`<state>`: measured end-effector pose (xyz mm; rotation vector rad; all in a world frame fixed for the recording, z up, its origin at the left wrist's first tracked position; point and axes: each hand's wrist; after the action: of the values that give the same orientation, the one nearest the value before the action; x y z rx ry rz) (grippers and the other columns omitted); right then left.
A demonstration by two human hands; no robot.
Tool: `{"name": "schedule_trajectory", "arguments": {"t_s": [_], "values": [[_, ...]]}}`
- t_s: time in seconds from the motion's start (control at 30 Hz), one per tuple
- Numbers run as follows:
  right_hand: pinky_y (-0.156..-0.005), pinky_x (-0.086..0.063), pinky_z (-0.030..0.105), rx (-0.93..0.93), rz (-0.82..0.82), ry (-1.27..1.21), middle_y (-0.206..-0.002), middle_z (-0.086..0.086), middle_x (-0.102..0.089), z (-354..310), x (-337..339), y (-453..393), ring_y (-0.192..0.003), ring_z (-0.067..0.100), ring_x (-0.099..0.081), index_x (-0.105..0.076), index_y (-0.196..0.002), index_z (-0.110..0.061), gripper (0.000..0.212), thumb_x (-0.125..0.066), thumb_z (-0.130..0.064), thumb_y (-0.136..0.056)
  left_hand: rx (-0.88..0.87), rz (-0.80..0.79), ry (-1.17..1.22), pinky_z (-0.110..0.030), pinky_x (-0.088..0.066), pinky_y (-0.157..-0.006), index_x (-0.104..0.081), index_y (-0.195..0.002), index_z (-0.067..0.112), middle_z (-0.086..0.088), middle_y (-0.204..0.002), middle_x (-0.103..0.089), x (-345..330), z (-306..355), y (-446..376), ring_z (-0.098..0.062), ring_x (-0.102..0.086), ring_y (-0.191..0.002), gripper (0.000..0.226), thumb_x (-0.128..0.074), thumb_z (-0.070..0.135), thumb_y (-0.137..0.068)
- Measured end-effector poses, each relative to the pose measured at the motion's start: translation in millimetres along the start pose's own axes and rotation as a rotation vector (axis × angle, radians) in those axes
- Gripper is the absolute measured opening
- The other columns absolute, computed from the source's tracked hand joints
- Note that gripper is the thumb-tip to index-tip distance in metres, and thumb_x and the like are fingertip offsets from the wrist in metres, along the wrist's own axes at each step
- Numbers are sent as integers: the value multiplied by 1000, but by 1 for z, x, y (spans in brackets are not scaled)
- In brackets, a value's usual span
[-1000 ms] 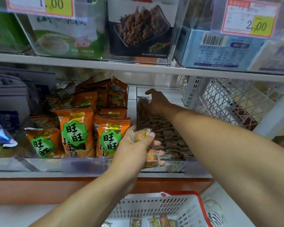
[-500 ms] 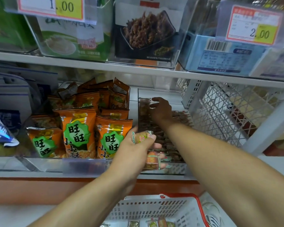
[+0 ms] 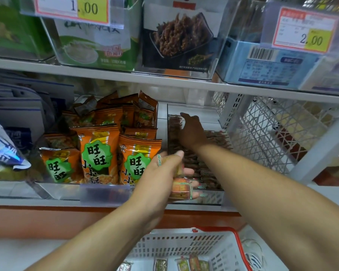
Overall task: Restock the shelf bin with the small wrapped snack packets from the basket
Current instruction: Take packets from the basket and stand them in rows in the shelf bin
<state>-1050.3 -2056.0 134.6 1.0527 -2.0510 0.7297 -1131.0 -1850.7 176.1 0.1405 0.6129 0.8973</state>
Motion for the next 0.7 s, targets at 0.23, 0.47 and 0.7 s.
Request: {"name": "schedule_trajectory", "arguments": {"t_s": [0.23,0.47,0.7], "values": [[-68,-47,29,104,236,-270,-90,-10,-63,-34,61,85,-72,6,-59,-63,-93,-31,11,-70,-36,-87,-19,63,245,-38,-60,-53,-61,-117,7,-27,-96,-75,-5,6,22,-37,-77,-78,58,-45,59,-99],[-51,-51,35,-145,-194,-798,-71,2,-68,-43,69,208,-60,18,-66,-51,-87,-25,39,-84,-41,-73,-99,76,344,-44,-63,-69,-65,-116,6,-22,-99,-76,-8,4,30,-32,-77,-85,47,-43,46,-104],[-67,-60,31,-8,36,-820,-93,0,-76,-28,72,204,-83,17,-73,-73,-100,-28,28,-81,-8,-82,-191,129,179,-34,-57,-77,-72,-110,9,-16,-103,-78,0,9,19,-19,-72,-81,48,-40,45,-105]]}}
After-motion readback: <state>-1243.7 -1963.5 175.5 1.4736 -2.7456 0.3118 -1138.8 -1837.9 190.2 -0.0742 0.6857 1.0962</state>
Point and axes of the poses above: each hand's wrist, its own y-axis away from the middle knuckle, its own x-axis out of the back of the hand, z = x × y
